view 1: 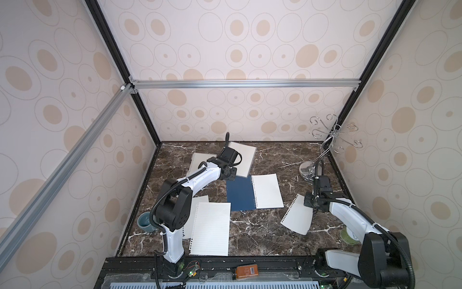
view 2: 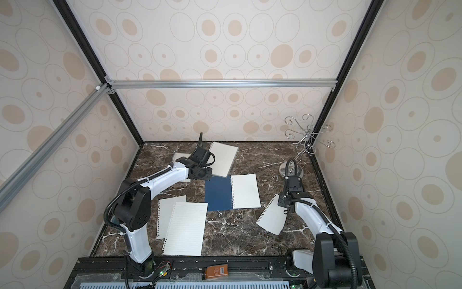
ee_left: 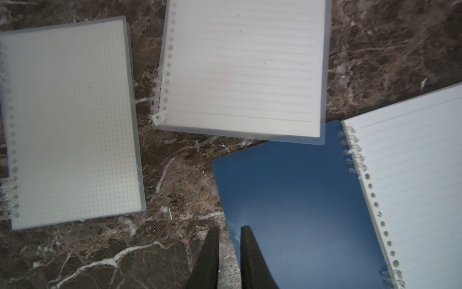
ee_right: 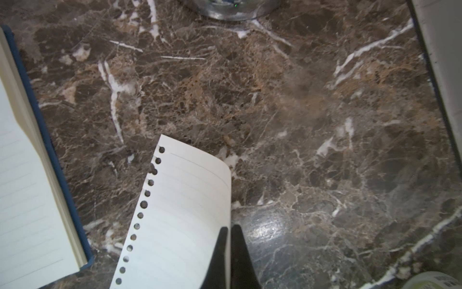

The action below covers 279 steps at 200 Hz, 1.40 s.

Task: Tear off pages from different notebooks
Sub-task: Place the paper at the center of the board.

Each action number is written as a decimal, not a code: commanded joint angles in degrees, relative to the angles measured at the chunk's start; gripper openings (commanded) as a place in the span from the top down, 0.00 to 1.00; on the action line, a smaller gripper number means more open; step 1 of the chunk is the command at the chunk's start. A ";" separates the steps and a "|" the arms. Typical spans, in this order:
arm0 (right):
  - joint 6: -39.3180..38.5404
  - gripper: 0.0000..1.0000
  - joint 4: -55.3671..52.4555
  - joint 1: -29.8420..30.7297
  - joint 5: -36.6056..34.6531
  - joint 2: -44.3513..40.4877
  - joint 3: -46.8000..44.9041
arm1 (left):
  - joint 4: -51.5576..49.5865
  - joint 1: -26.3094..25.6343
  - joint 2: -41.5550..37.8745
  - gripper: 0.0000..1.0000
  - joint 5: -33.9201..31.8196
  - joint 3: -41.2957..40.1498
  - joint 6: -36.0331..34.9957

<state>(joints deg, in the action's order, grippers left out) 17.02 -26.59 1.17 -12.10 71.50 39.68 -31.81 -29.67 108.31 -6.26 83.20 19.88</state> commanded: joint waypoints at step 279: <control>-2.61 0.49 -2.92 -2.47 24.62 5.29 10.83 | 0.85 -8.20 16.08 0.75 4.67 5.26 3.15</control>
<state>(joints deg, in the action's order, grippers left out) 15.97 -29.87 -3.81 6.46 74.15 47.57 -28.25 -36.56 122.13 -3.90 87.79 21.85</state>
